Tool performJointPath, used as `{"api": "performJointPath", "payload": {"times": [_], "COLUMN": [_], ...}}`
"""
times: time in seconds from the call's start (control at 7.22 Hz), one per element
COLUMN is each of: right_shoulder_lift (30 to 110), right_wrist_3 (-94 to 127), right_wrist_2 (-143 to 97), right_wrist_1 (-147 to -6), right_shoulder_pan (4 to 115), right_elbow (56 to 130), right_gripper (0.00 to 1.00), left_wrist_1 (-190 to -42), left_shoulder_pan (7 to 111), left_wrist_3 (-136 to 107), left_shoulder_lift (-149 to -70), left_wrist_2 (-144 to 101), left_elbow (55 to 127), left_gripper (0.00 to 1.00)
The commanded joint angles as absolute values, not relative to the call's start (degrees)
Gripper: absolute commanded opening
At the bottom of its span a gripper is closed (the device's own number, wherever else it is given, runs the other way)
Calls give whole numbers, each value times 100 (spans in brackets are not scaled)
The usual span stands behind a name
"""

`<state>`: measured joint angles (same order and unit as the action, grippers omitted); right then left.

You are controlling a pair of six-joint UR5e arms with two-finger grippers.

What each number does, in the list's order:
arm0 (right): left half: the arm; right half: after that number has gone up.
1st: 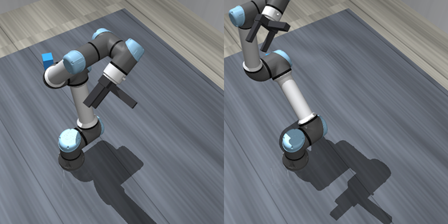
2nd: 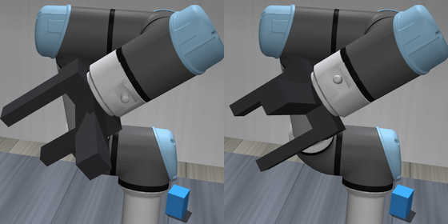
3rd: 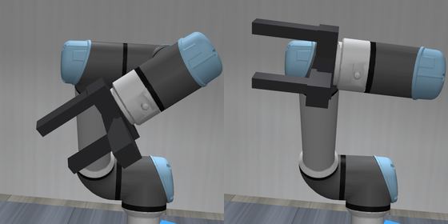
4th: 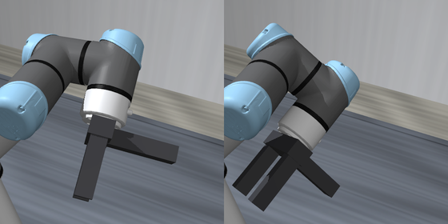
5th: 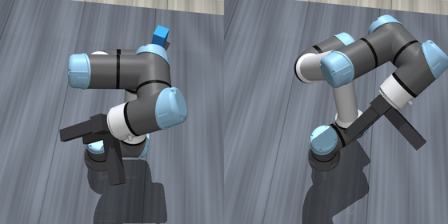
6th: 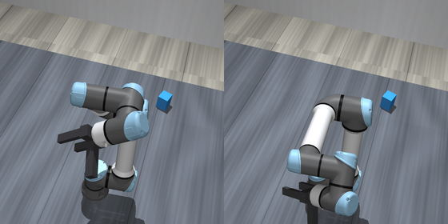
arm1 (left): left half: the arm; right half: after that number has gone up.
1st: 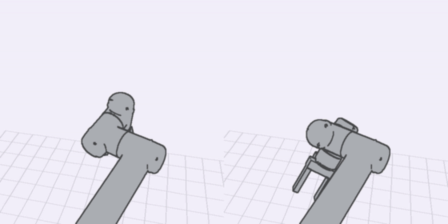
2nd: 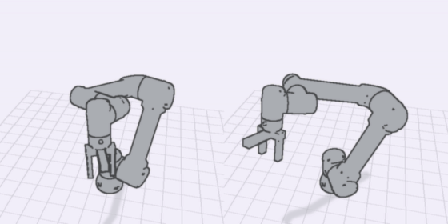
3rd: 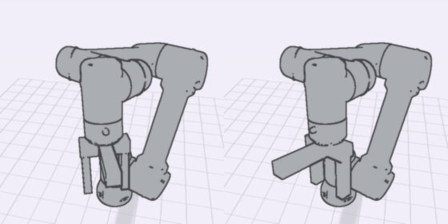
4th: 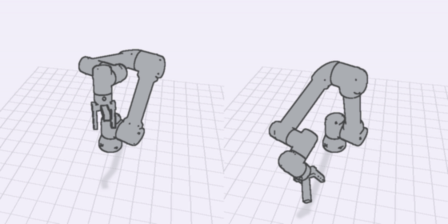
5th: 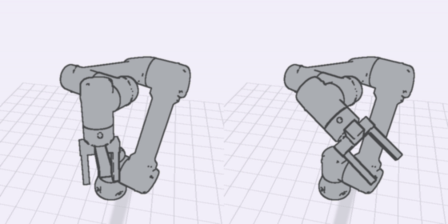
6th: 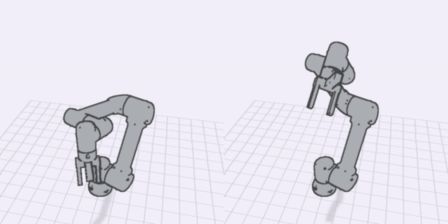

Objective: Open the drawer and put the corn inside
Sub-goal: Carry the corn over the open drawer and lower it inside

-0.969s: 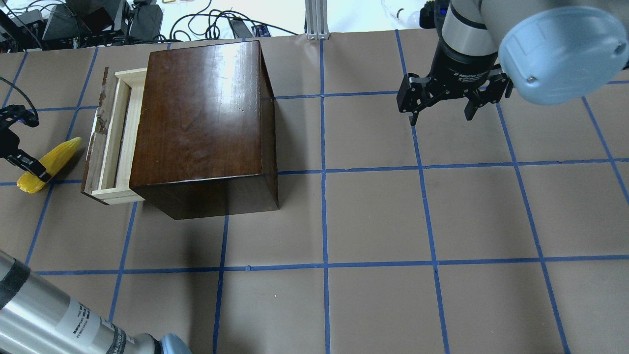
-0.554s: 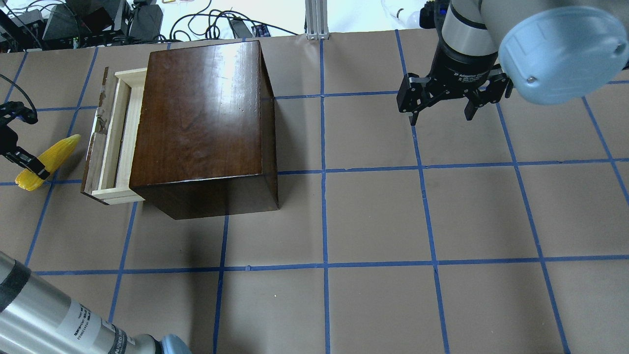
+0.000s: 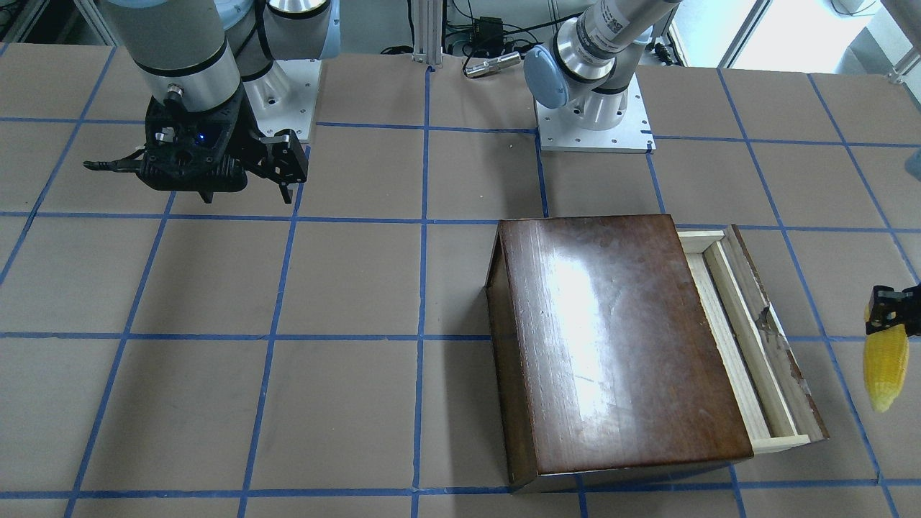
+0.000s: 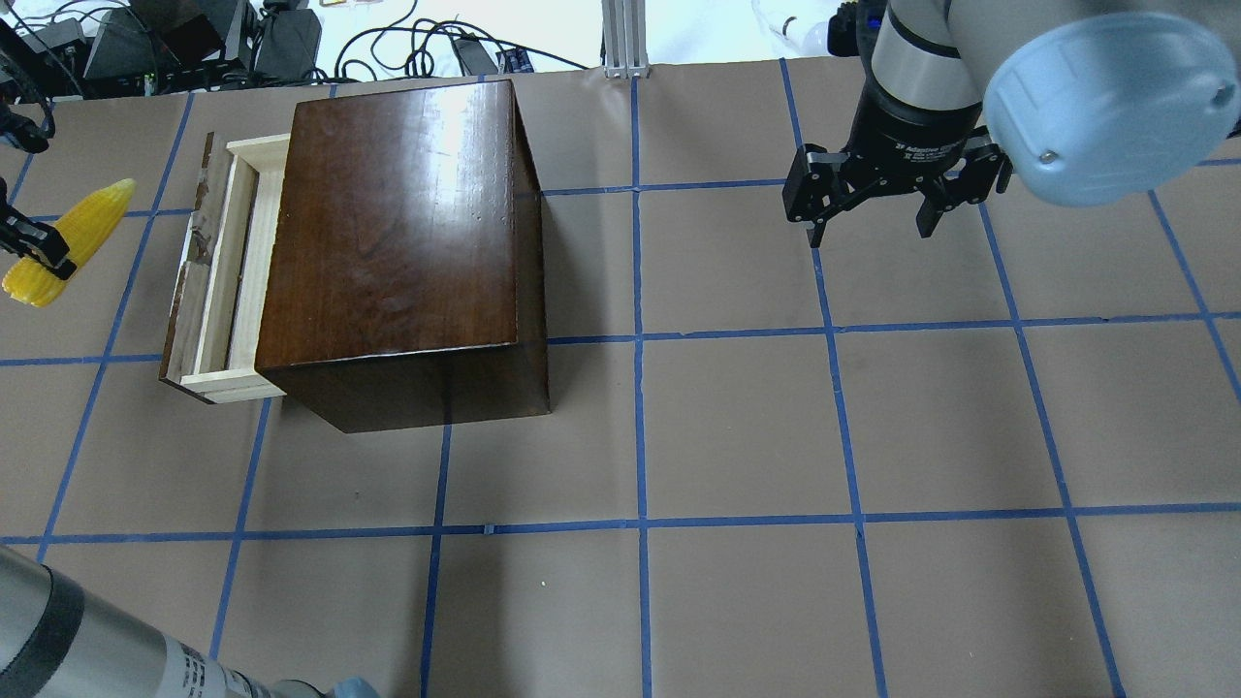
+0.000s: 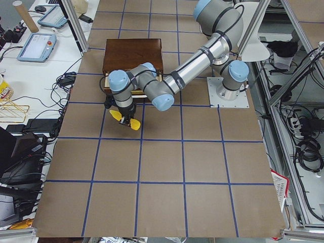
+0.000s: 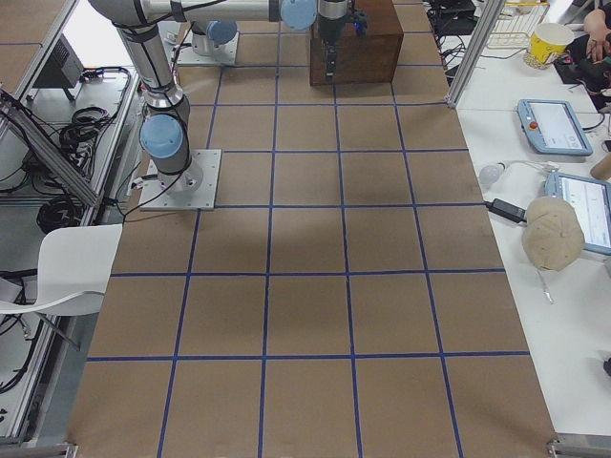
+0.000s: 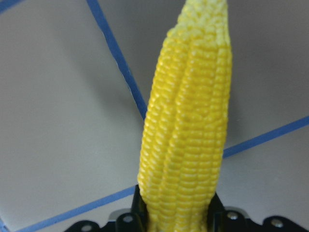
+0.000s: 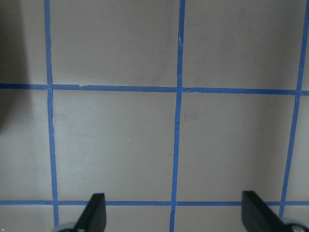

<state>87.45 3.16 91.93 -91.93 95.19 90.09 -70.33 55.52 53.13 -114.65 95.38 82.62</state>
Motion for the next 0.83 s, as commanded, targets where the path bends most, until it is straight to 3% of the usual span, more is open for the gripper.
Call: {"api": "performJointPath", "payload": {"times": [0.0,0.69], "right_shoulder_lift": [8745,8745], "right_wrist_3": [316,316], "right_wrist_2": [9193,9193], "right_wrist_1": [-9193,-9193], "right_shoulder_pan": [9519,9519], "right_elbow": [9009,9009], "right_gripper": [100,100], "left_wrist_1": [-7530,-8103], "left_shoulder_pan": [6036,7154], "left_wrist_3": [4040,1060], "left_shoulder_lift": [-10910,-10564], "left_wrist_2": [9519,9117], "left_elbow": [8253,8314], "left_gripper": [0,0]}}
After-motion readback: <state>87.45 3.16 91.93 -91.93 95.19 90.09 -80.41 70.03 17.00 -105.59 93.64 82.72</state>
